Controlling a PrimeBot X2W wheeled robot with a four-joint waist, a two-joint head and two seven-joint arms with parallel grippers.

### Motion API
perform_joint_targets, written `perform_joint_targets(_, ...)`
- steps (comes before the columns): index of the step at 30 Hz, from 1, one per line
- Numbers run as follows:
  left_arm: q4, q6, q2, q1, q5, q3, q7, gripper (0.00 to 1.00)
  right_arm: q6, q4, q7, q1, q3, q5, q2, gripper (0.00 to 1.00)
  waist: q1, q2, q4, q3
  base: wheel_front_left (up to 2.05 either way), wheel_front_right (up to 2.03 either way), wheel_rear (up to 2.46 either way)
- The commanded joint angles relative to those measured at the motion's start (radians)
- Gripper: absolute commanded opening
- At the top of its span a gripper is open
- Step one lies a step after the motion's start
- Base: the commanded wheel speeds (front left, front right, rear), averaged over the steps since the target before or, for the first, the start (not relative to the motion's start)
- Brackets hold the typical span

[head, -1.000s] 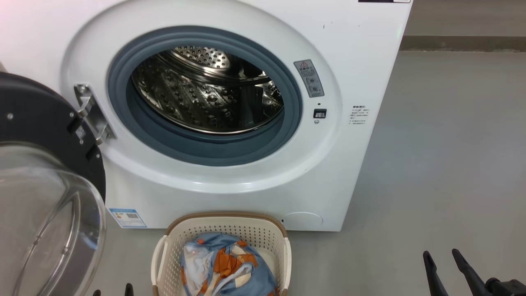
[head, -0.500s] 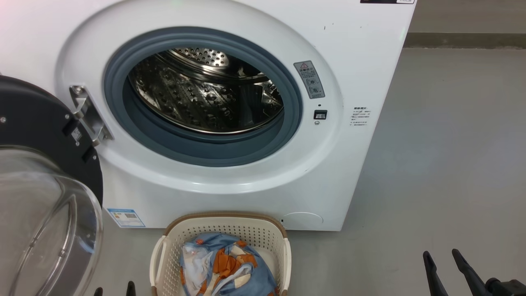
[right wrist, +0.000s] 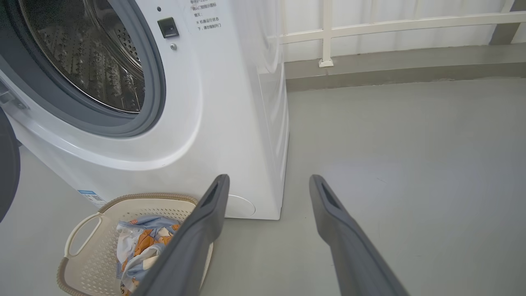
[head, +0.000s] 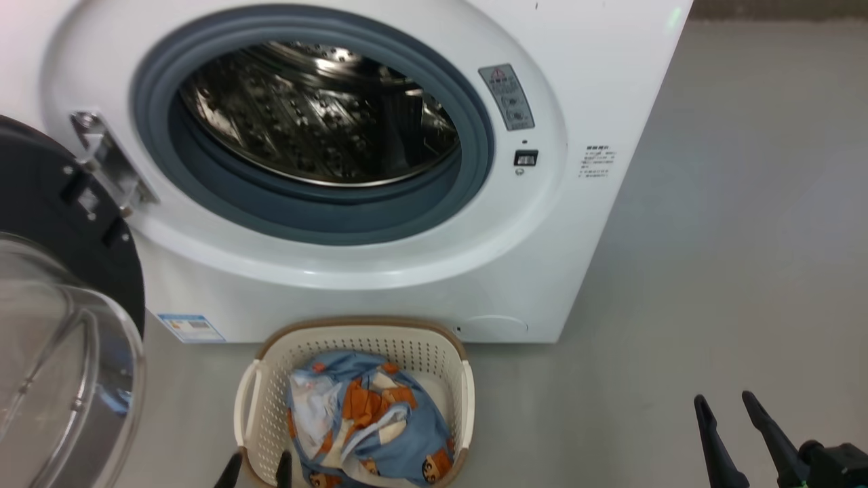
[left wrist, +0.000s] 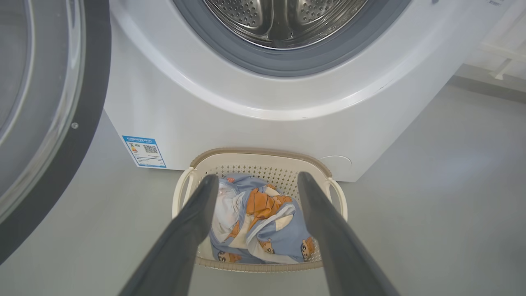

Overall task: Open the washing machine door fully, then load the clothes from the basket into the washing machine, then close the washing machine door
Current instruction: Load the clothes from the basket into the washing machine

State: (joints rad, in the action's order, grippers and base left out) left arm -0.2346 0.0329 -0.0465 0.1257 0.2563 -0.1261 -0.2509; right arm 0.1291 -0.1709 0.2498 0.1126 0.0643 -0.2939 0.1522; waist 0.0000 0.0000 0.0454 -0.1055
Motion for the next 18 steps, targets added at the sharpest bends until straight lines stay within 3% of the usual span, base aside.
perform_joint_targets(1, 0.006, -0.006, -0.005, -0.061, 0.007, 0.024, -0.01, 1.0, 0.002, 0.026, 0.012, -0.035, -0.029, -0.008, 0.016, 1.0, 0.0, 0.0, -0.022, -0.062, 0.0, 0.0, 0.0)
perform_joint_targets(11, -0.211, -0.051, -0.005, -0.314, 0.024, -0.036, 0.021, 1.0, 0.002, 0.036, 0.012, -0.147, -0.057, -0.03, 0.015, 1.0, 0.0, 0.0, -0.114, -0.291, 0.0, 0.0, 0.0)
perform_joint_targets(18, -0.419, -0.052, -0.027, -0.476, 0.02, -0.037, 0.042, 1.0, 0.002, 0.024, 0.012, -0.22, -0.085, -0.052, 0.008, 1.0, 0.0, 0.0, -0.188, -0.411, 0.0, 0.0, 0.0)
